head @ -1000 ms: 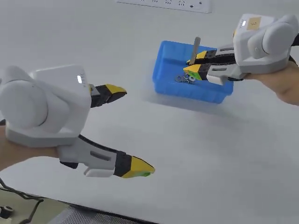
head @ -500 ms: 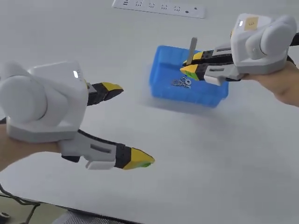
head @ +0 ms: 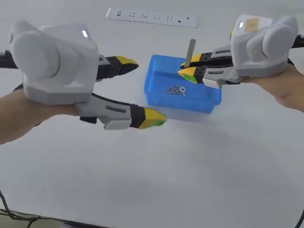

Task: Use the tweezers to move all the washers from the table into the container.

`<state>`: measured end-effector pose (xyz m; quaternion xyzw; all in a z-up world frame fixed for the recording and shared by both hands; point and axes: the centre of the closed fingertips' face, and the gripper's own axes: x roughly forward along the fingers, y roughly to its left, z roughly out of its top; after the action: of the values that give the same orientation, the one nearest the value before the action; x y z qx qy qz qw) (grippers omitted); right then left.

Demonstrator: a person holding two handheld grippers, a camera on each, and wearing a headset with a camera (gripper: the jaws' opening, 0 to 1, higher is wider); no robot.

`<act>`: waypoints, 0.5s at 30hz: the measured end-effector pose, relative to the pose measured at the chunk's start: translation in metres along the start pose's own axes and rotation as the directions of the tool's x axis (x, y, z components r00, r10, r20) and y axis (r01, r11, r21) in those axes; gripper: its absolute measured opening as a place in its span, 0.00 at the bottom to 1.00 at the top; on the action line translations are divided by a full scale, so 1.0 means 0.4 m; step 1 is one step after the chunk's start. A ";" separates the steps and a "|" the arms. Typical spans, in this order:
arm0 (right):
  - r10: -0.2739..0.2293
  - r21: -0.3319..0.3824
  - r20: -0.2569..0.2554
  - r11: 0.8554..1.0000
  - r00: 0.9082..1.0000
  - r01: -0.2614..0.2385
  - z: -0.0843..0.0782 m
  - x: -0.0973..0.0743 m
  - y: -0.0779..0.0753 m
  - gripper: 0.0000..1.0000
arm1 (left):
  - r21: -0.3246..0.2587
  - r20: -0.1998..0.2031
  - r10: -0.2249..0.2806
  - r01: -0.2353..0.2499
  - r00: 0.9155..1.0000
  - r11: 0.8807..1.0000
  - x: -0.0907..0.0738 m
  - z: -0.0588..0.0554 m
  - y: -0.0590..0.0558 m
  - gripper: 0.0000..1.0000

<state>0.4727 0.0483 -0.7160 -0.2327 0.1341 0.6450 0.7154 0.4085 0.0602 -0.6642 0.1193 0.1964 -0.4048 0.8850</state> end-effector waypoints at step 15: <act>0.026 -0.035 0.002 0.999 1.000 -0.025 0.010 -0.005 0.009 0.08 | 0.085 0.051 -0.067 0.062 0.996 0.994 0.117 0.105 0.052 0.49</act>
<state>0.4684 0.0488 -0.7120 -0.2425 0.1249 0.6566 0.7032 0.4629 0.0268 -0.6462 0.1389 0.1592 -0.4442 0.8707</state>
